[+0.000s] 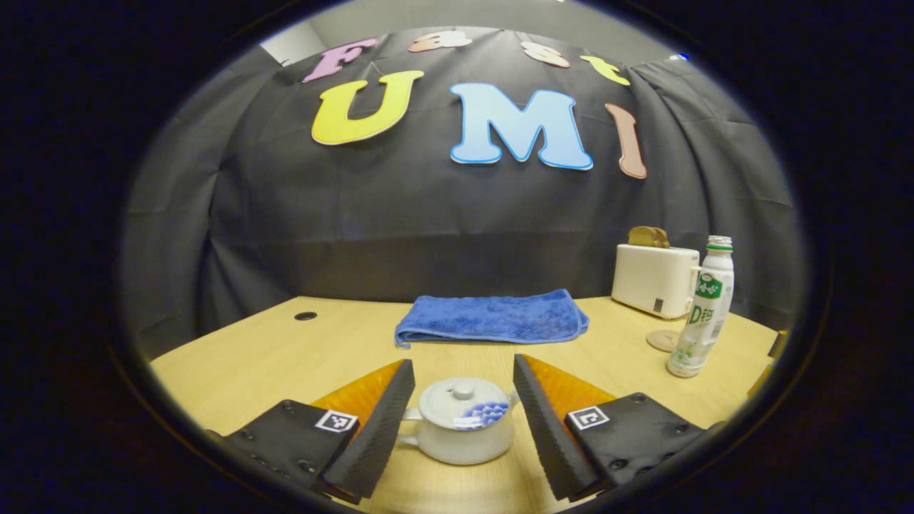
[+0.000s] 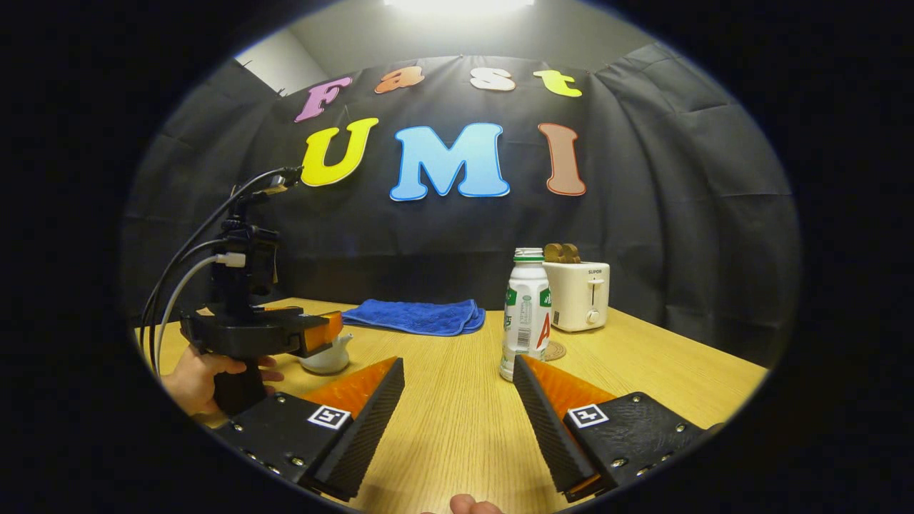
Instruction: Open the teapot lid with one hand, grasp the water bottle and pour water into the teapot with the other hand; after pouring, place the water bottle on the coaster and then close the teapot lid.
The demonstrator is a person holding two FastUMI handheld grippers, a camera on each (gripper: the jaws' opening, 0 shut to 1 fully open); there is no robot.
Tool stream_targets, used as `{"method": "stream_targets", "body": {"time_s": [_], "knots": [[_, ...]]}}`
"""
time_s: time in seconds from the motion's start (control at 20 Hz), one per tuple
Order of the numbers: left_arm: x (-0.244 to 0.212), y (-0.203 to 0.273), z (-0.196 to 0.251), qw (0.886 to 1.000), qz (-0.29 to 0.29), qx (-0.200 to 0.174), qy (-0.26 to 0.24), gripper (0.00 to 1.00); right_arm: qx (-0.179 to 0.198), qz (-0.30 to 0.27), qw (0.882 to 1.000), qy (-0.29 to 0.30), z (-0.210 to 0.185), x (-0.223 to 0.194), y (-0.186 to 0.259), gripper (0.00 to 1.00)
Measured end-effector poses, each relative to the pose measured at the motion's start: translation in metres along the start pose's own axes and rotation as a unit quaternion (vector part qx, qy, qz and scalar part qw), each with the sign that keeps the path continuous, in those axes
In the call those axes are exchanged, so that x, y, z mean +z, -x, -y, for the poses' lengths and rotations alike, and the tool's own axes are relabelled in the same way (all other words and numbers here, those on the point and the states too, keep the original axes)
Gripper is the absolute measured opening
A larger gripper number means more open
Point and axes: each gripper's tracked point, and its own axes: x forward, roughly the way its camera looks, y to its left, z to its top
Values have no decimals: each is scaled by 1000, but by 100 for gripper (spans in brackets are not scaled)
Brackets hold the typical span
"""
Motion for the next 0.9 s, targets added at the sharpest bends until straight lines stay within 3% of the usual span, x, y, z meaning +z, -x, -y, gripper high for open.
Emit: {"method": "stream_targets", "body": {"time_s": [0.05, 0.3, 0.4, 0.45, 0.55, 0.6, 0.65, 0.7, 0.75, 0.9], "knots": [[-2, 0, -3, 1000, -1, 5, 2, 94, 0, 0, 1000, 1, -1, 0, -1, 95], [-7, -11, -7, 1000, -21, 9, -11, 58, 1, 0, 1000, 1, 0, 0, 1, 95], [-5, -12, -6, 1000, -20, 5, -20, 54, 2, 0, 1000, 1, 0, 0, 0, 95], [-3, -8, -5, 1000, -18, 2, -20, 59, 3, 0, 1000, 1, -1, 0, 0, 95], [-5, -11, -3, 999, -18, -6, -26, 34, 4, 0, 1000, 1, -1, 0, 0, 95], [-3, -14, -2, 1000, -8, -3, -25, 34, 4, 0, 1000, 1, -1, 0, 0, 95], [0, -12, -3, 1000, -6, -4, -23, 17, 5, 0, 1000, 1, -2, -1, 0, 95], [3, -11, -3, 1000, -5, -10, -16, 13, 4, 0, 1000, 1, -1, 0, 0, 95], [7, -9, -5, 1000, 1, -15, -4, 18, 5, 0, 1000, 1, -1, 0, -1, 95], [32, 4, -13, 999, 34, -14, 20, 18, 5, 1, 1000, -2, -1, 1, 0, 95]]}}
